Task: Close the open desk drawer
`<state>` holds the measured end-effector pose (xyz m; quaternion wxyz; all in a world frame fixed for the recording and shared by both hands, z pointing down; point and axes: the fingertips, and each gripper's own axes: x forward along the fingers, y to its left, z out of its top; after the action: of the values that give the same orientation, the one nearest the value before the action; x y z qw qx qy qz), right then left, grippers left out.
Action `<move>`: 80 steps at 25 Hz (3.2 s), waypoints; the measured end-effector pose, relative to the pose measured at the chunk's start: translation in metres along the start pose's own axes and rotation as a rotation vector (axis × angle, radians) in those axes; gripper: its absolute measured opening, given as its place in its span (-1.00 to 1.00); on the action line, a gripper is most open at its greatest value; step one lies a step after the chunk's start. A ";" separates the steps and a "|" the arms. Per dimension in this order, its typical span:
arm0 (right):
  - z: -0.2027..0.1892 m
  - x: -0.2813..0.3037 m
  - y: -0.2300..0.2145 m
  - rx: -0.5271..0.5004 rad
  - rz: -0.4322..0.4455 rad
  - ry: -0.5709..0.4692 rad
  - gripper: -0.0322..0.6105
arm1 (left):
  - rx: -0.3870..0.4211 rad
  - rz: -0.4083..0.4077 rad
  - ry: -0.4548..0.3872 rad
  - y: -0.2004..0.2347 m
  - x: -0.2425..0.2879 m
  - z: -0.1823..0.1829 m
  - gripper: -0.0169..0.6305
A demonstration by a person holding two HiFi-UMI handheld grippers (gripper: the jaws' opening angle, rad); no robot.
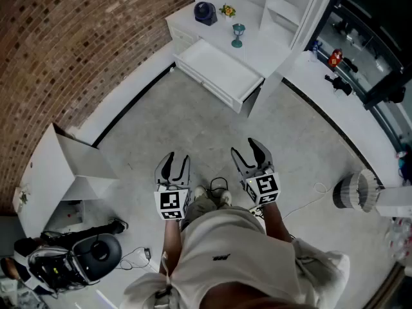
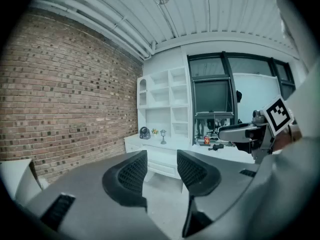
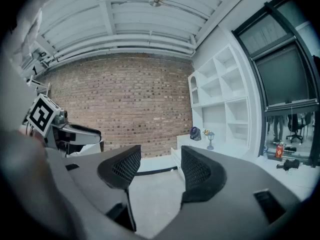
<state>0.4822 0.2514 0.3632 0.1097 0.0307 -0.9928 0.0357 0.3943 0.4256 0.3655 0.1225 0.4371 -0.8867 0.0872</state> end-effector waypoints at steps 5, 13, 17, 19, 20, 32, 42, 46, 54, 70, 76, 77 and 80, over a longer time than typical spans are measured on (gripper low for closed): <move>0.003 -0.004 -0.001 0.035 0.008 -0.035 -0.10 | 0.004 0.007 -0.005 -0.009 -0.002 0.000 -0.37; -0.003 0.011 0.004 0.038 0.030 -0.012 -0.10 | 0.000 0.015 0.000 -0.002 0.009 -0.002 -0.41; -0.002 0.030 0.008 0.022 0.034 0.007 -0.10 | -0.015 -0.001 0.006 0.010 0.027 -0.005 -0.41; 0.000 0.043 0.008 0.015 0.029 0.017 -0.10 | -0.025 -0.013 0.013 0.019 0.039 -0.007 -0.41; 0.001 0.051 0.008 0.011 0.024 0.021 -0.10 | -0.027 -0.022 0.007 0.024 0.046 -0.006 -0.41; 0.020 0.138 0.013 -0.034 -0.066 0.043 -0.10 | -0.050 -0.107 -0.033 0.102 0.110 0.008 -0.41; 0.018 0.185 0.013 -0.039 -0.055 0.086 -0.10 | -0.076 -0.097 -0.007 0.137 0.144 0.006 -0.41; 0.015 0.203 -0.002 -0.018 -0.034 0.093 -0.10 | -0.066 -0.080 0.010 0.139 0.162 0.007 -0.41; 0.019 0.252 -0.042 0.016 0.029 0.093 -0.10 | -0.047 -0.043 0.031 0.142 0.216 0.023 -0.37; 0.033 0.308 -0.121 0.066 0.106 0.071 -0.10 | -0.001 0.039 0.077 0.127 0.298 0.051 -0.37; 0.035 0.329 -0.126 0.087 0.098 0.084 -0.10 | 0.002 0.022 0.101 0.137 0.319 0.048 -0.37; 0.034 0.333 -0.126 0.085 0.093 0.088 -0.10 | 0.002 0.016 0.097 0.141 0.323 0.048 -0.37; 0.034 0.347 -0.128 0.080 0.063 0.090 -0.10 | 0.000 -0.012 0.075 0.151 0.338 0.051 -0.37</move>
<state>0.1458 0.1025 0.4146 0.1517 0.0019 -0.9851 0.0804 0.0679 0.2486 0.4090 0.1563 0.4391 -0.8788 0.1027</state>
